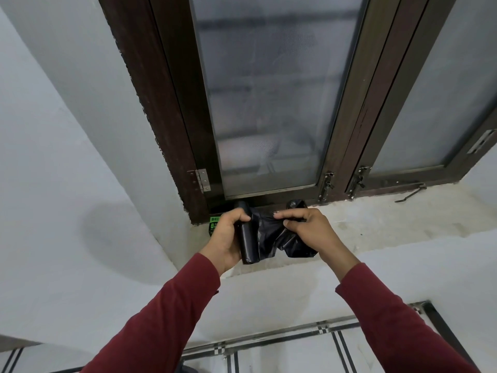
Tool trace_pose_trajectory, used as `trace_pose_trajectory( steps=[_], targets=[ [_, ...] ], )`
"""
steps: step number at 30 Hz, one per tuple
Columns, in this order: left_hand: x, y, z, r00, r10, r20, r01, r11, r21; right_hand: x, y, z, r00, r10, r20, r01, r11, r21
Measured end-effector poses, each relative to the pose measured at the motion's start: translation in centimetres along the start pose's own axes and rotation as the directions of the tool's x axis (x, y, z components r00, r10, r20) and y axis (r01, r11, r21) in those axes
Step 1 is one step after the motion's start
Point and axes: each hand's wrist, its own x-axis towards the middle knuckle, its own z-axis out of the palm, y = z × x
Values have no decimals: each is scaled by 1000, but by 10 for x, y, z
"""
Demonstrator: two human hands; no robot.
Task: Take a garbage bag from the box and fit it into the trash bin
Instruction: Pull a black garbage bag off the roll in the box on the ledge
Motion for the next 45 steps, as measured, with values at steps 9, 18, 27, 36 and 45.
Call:
trace_pose_trajectory(
  steps=[9,18,27,36,45],
  targets=[
    [1,1,-4,999,-20,-36,21,999,34,1,-4,4,993,114,4,-113,980,163],
    [5,2,-9,1000,-15,-25,15,999,-37,1,2,6,998,8,-66,7,976,217],
    [8,3,-12,999,27,-42,-24,997,69,-5,1,7,999,11,39,-19,979,202],
    [4,4,-17,1000,6,27,-5,999,-52,-6,-9,6,987,72,-144,-76,997,-19],
    [4,3,-17,997,-8,82,4,998,59,-13,-17,14,983,-8,-186,-28,981,-192]
  ],
)
